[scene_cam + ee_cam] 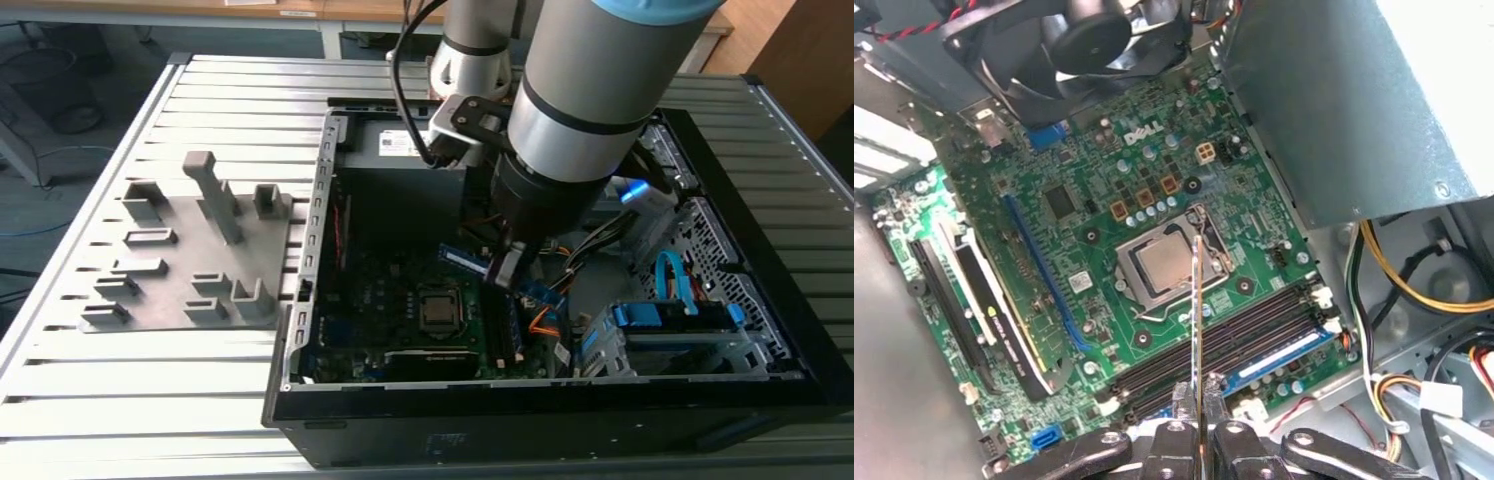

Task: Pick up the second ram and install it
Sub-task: 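Insert the second ram into the second slot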

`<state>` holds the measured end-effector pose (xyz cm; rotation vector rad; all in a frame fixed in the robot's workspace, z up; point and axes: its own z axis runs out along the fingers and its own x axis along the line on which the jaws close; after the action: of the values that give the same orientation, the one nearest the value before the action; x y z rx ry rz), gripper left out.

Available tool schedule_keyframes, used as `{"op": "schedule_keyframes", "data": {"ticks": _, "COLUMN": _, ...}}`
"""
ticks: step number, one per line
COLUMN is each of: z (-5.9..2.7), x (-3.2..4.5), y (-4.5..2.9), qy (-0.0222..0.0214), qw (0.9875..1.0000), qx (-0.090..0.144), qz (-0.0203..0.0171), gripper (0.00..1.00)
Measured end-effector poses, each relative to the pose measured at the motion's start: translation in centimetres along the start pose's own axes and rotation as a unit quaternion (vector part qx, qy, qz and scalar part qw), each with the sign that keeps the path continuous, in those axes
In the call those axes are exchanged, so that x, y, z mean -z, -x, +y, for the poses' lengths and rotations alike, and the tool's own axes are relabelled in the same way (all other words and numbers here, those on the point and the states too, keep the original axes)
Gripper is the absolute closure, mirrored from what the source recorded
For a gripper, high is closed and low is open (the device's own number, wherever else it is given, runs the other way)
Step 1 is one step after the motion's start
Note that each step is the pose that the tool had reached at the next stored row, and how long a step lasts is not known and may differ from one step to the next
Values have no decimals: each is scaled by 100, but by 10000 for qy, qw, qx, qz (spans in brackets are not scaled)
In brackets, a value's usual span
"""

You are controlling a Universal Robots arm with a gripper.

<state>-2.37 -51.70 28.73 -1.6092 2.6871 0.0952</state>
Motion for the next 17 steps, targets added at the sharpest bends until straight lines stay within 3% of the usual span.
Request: {"op": "schedule_keyframes", "data": {"ticks": 17, "z": -6, "x": 0, "y": -10, "qy": -14, "qw": 9994, "qx": -357, "qz": -17, "gripper": 86}}
